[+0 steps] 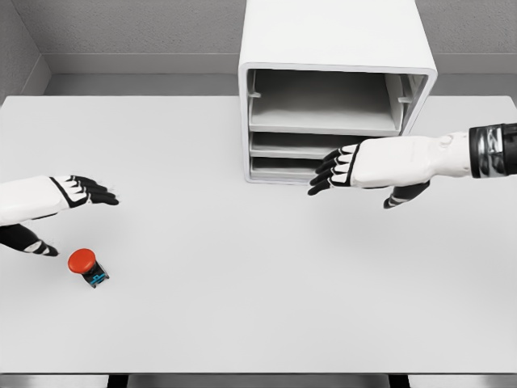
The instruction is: Slide open multi-storey tabletop storage cabinets and put open load switch and slide close multi-storey tabletop storage cabinets
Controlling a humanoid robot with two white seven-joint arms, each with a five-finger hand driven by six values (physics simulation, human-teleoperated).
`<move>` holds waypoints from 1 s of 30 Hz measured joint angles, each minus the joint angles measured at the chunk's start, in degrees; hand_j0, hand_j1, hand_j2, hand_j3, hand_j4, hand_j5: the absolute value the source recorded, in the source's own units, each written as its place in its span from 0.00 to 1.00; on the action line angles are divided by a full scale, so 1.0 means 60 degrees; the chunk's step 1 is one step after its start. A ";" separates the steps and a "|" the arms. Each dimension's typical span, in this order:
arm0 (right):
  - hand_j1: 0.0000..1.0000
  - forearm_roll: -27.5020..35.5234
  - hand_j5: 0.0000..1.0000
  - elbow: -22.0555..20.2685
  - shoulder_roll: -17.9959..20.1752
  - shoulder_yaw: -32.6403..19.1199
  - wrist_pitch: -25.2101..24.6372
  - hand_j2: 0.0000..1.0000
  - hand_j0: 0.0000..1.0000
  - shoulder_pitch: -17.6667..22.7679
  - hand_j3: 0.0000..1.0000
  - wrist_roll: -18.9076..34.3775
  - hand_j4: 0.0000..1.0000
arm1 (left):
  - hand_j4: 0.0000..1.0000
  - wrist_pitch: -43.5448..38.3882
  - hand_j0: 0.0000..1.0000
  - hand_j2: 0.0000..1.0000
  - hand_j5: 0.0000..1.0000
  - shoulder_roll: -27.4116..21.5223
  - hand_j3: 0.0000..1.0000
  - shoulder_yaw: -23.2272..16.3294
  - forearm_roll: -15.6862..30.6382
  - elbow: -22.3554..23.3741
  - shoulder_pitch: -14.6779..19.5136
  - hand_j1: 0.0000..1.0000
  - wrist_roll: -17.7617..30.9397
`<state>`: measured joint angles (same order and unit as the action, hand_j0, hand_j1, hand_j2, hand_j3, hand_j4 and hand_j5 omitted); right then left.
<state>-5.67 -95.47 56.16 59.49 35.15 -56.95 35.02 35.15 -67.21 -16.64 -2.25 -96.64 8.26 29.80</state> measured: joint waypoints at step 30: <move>1.00 0.1756 1.00 0.1076 -0.1067 0.0684 -0.1962 1.00 1.00 -0.1245 1.00 0.0000 1.00 | 1.00 -0.0007 1.00 1.00 1.00 0.0837 1.00 -0.0874 0.0624 0.1208 -0.0849 1.00 -0.0422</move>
<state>4.86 -89.01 49.76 63.59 23.38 -64.42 35.02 35.11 -62.19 -21.88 1.49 -89.39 3.16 27.27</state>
